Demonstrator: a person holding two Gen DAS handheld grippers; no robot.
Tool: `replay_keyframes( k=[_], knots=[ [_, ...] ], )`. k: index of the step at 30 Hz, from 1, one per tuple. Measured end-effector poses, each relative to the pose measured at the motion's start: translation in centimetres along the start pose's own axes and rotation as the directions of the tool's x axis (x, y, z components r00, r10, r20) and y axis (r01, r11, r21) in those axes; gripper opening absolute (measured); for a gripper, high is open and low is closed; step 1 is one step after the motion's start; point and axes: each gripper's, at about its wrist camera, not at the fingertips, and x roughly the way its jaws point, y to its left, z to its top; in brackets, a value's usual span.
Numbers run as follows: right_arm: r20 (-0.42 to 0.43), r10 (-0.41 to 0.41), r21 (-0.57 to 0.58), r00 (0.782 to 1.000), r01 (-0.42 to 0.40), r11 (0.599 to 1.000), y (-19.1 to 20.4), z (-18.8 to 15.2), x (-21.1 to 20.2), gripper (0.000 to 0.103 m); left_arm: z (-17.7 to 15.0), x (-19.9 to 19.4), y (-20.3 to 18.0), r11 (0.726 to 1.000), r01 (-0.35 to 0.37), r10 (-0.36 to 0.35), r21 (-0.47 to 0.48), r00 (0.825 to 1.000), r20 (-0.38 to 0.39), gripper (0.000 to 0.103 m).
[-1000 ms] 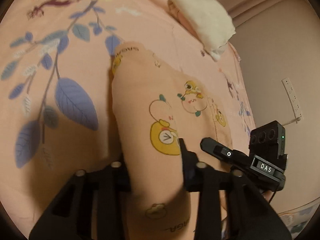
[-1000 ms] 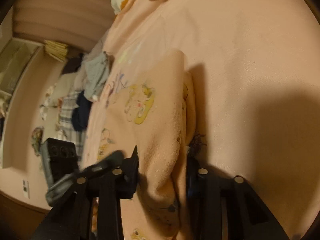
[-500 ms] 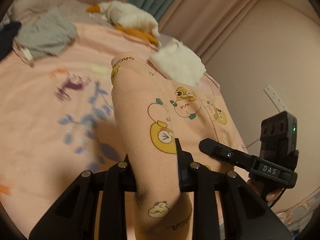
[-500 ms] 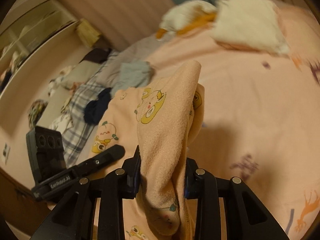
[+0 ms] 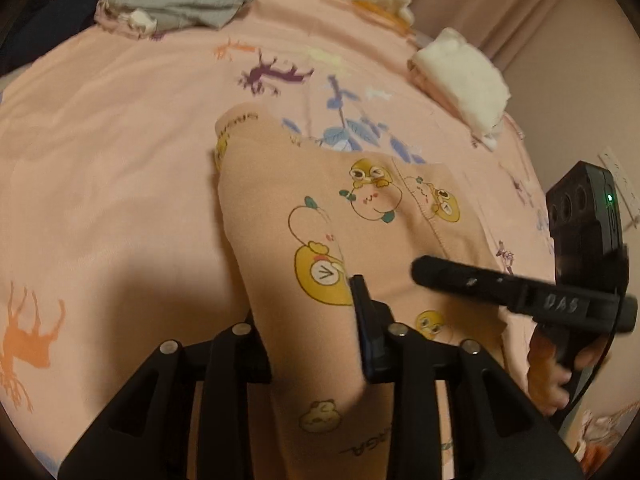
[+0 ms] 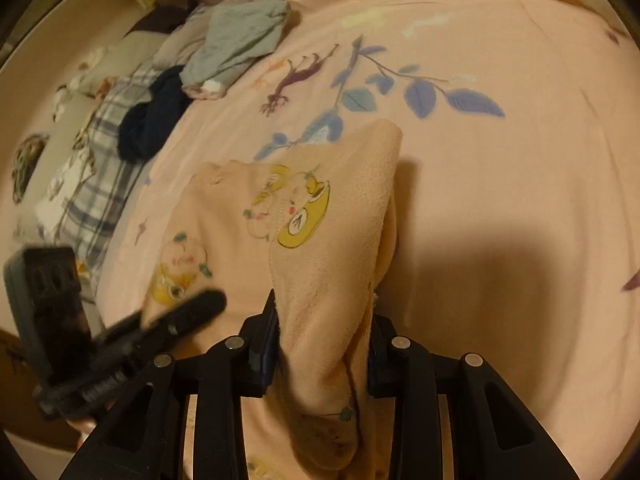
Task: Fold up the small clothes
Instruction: 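Lower the bundle onto the sheet and open the right tool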
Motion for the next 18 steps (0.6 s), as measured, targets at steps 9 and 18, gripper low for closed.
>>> replay_keyframes(
  k=[9, 18],
  knots=[
    [0.163, -0.168, -0.133, 0.972, 0.190, 0.973, 3.1, 0.0, -7.0, 0.039, 1.7, -5.8, -0.9, 0.985, -0.161, 0.153, 0.056, 0.979, 0.132, 0.024],
    [0.029, -0.204, -0.146, 0.978, 0.206, 0.967, 2.9, -2.3, -3.3, 0.020, -0.8, -1.6, -0.1, 0.991, -0.134, 0.135, 0.029, 0.991, -0.011, 0.020]
  ],
)
